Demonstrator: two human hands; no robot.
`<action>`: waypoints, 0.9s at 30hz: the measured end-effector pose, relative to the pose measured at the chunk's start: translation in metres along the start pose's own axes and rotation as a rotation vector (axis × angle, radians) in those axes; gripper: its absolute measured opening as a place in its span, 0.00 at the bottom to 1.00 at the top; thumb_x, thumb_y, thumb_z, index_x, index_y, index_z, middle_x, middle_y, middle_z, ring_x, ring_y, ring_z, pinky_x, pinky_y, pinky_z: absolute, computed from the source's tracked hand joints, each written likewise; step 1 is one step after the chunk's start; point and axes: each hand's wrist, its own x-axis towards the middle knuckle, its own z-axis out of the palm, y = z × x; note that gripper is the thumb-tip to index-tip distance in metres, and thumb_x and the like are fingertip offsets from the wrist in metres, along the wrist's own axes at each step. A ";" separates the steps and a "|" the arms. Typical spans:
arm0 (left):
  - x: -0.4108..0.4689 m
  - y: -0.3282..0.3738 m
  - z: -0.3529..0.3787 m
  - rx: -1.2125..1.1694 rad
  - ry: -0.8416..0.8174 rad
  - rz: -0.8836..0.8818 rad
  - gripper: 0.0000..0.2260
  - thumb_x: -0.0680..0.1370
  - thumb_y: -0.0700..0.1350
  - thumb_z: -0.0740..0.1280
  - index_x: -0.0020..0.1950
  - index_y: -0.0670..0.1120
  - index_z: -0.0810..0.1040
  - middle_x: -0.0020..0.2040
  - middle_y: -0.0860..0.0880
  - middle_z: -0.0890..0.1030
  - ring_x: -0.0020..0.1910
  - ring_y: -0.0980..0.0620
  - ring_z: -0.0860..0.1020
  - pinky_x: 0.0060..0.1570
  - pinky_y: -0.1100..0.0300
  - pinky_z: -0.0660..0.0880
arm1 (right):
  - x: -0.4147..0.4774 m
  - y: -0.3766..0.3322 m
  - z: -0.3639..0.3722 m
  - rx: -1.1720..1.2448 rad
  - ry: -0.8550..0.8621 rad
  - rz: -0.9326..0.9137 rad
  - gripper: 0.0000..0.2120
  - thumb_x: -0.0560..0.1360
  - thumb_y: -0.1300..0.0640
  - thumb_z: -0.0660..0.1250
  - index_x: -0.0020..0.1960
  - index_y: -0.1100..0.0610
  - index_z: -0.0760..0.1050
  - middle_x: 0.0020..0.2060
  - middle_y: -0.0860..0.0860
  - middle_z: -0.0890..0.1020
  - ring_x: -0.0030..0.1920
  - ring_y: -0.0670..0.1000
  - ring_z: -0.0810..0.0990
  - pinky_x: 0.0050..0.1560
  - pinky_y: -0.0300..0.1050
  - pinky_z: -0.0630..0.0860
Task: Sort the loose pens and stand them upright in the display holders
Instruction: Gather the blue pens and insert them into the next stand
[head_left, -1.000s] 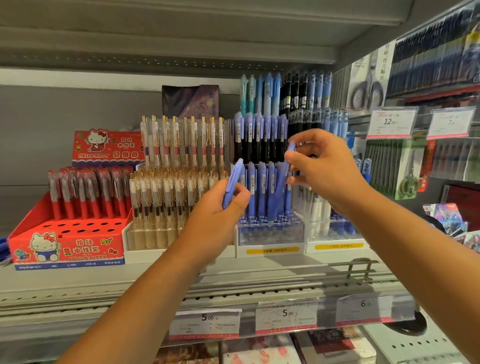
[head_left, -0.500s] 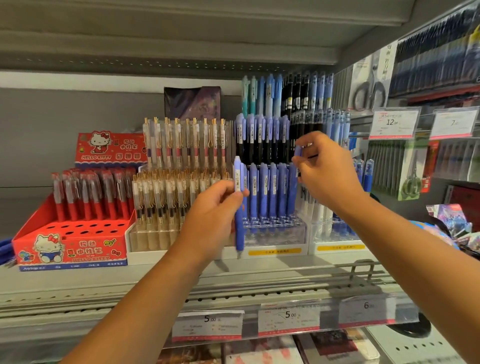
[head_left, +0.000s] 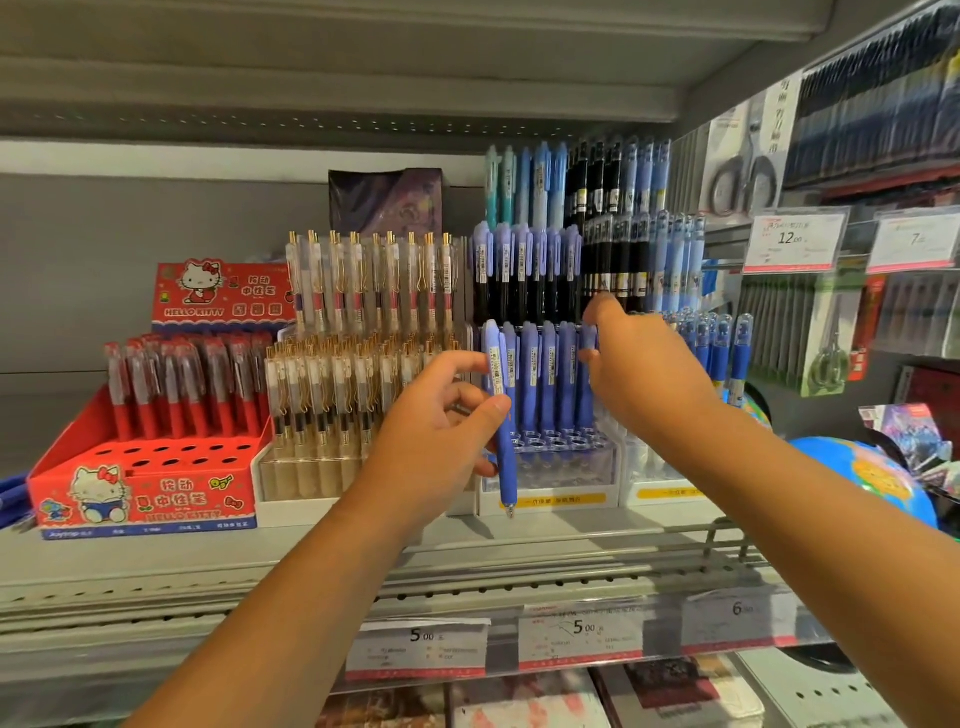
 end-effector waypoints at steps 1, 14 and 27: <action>0.000 -0.001 0.000 -0.001 -0.001 -0.001 0.14 0.79 0.40 0.68 0.56 0.59 0.75 0.36 0.55 0.79 0.33 0.54 0.80 0.33 0.59 0.79 | 0.001 0.000 0.000 -0.013 -0.013 0.008 0.23 0.81 0.65 0.62 0.73 0.60 0.60 0.31 0.54 0.71 0.29 0.54 0.72 0.26 0.49 0.68; 0.001 -0.003 -0.002 0.013 0.035 0.073 0.14 0.78 0.42 0.70 0.55 0.63 0.76 0.37 0.53 0.80 0.35 0.53 0.79 0.36 0.56 0.80 | -0.015 -0.041 -0.032 0.650 -0.049 -0.075 0.10 0.77 0.45 0.67 0.54 0.48 0.74 0.37 0.48 0.81 0.36 0.48 0.83 0.39 0.51 0.82; -0.002 -0.001 0.000 0.217 0.072 0.089 0.14 0.75 0.47 0.73 0.57 0.57 0.74 0.36 0.55 0.81 0.31 0.56 0.79 0.34 0.61 0.79 | -0.021 -0.053 -0.007 0.769 0.019 -0.072 0.10 0.76 0.56 0.71 0.51 0.45 0.72 0.41 0.47 0.80 0.38 0.46 0.82 0.39 0.46 0.80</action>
